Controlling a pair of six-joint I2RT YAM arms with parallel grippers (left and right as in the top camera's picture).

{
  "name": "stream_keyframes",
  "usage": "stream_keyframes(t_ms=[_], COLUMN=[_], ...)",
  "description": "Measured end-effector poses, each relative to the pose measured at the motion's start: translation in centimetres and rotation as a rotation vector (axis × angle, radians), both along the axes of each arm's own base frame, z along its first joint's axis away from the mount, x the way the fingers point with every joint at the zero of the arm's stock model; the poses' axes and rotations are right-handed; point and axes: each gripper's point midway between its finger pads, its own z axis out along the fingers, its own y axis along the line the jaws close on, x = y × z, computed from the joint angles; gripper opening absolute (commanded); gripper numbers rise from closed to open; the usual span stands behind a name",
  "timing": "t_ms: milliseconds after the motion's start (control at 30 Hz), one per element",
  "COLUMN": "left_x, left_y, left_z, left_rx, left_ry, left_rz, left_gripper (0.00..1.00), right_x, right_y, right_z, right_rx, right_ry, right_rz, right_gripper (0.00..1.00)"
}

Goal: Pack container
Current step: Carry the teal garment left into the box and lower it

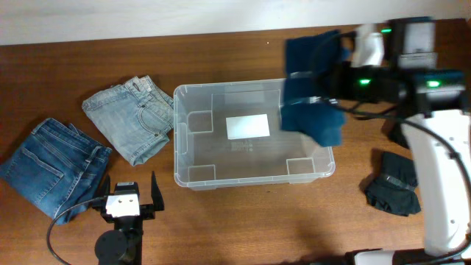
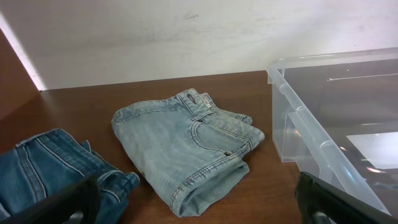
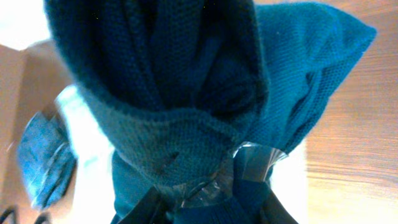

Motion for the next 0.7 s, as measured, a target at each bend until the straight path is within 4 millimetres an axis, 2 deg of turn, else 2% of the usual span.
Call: stream_keyframes(t_ms=[167,300,533,700], left_x=[0.0,0.0,0.0,0.0], left_y=[0.0,0.0,0.0,0.0], left_z=[0.0,0.0,0.0,0.0], left_rx=[0.000,0.000,0.000,0.000], left_ry=[0.000,0.000,0.000,0.000], left_rz=[0.000,0.000,0.000,0.000], left_gripper=[0.99,1.00,1.00,1.00], right_x=[-0.9,-1.6,-2.2,-1.9], right_y=[6.6,10.5,15.9,18.8], right_z=[-1.2,-3.2,-6.6,-8.7], right_rx=[0.027,0.003,-0.047,-0.053], right_ry=[0.057,0.121,0.183,0.204], right_rz=[0.091,0.116,0.112,0.111], right_gripper=[0.26,0.26,0.25,0.25])
